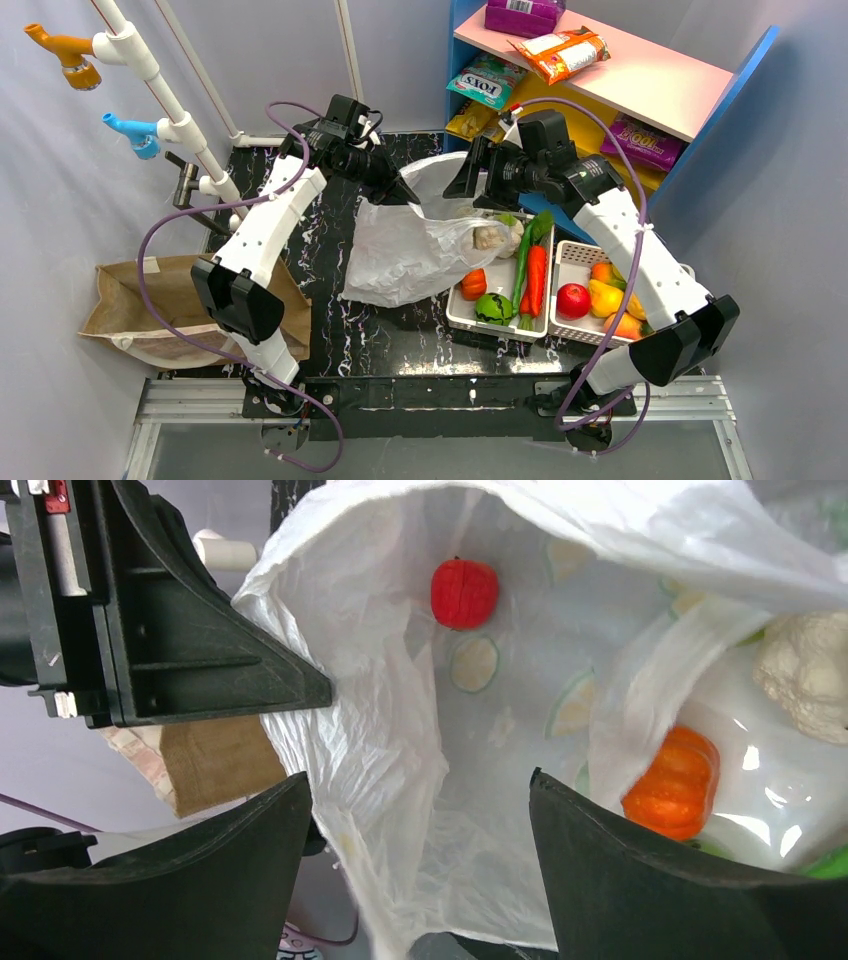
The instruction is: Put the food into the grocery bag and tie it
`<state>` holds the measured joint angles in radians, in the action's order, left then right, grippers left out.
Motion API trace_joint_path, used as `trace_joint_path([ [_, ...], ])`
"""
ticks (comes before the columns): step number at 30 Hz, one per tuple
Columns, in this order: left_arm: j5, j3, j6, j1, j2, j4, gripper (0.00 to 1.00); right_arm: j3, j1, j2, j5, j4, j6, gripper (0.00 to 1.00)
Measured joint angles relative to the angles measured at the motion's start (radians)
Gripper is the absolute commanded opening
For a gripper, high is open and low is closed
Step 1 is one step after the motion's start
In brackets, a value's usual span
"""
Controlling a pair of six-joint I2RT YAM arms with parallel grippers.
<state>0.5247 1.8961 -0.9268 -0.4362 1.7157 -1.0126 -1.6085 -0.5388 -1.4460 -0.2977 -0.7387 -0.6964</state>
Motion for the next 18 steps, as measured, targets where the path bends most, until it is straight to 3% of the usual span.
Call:
trace_joint_path([
  [9,-0.009,-0.073,0.015,0.003,-0.031,0.003,0.00,0.017,0.000,0.081,0.048,-0.079,0.071,0.89],
  [18,-0.031,-0.105,0.053,0.009,-0.070,-0.019,0.00,0.190,0.000,0.290,0.188,-0.109,0.146,0.90],
])
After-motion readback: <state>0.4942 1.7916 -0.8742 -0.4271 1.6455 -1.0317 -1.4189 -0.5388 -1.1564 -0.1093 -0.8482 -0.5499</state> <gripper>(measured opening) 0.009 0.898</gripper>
